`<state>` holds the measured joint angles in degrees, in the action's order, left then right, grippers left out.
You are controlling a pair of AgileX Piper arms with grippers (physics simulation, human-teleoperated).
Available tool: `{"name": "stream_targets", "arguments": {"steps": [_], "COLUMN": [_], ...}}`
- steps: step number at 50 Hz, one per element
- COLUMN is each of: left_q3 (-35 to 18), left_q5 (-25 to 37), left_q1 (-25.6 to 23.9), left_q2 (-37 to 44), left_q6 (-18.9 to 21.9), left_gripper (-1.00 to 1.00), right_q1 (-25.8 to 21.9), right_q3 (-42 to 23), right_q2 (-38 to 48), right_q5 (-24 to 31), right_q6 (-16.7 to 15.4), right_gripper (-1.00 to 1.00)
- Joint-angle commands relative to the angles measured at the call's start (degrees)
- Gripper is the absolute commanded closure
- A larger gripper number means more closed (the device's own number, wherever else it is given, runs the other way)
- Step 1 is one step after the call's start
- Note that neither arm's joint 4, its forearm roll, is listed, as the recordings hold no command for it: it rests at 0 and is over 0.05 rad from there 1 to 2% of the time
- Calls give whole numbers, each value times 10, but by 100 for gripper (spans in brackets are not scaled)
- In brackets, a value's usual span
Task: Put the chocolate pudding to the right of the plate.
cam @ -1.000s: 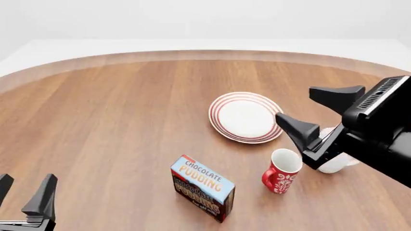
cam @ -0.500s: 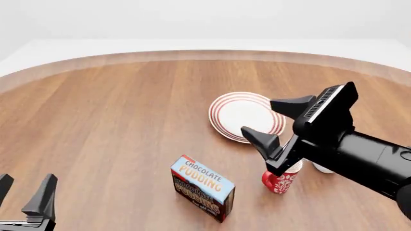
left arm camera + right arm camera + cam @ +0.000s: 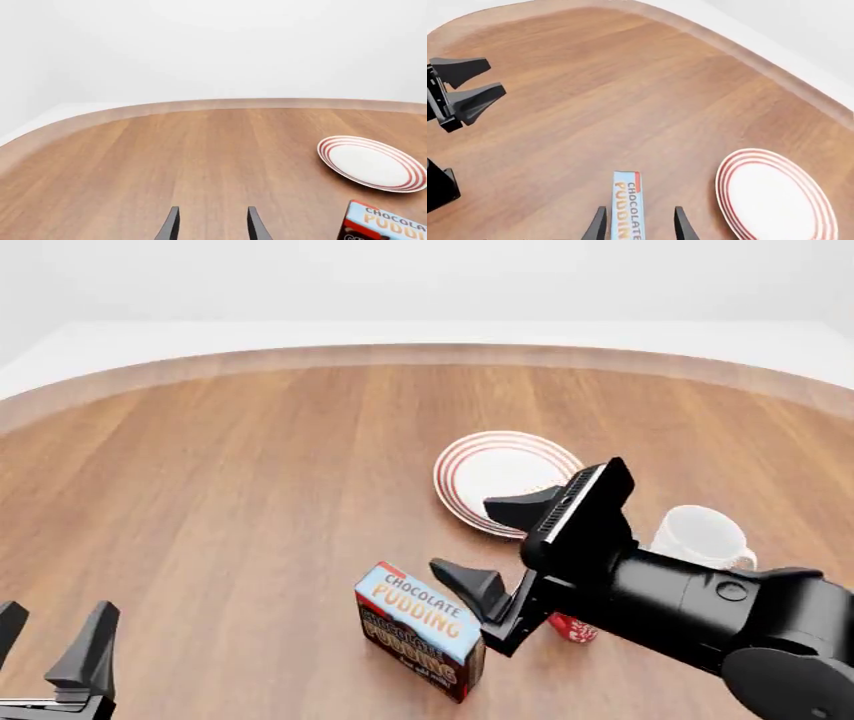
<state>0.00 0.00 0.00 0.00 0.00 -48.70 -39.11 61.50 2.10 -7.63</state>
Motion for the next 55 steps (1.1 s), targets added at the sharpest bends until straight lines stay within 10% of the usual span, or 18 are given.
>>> {"name": "stream_targets", "arguments": {"steps": [1, 55], "left_q3": [0, 0], "left_q5": [0, 0], "left_q1": [0, 0], "left_q2": [0, 0], "left_q6": [0, 0], "left_gripper": [-100, -100], "right_q1": [-41, 24], "right_q3": [-7, 34], "right_q2": [25, 83], "right_q5": [-3, -36], "right_q6": [26, 48], "right_gripper": [-100, -100]}}
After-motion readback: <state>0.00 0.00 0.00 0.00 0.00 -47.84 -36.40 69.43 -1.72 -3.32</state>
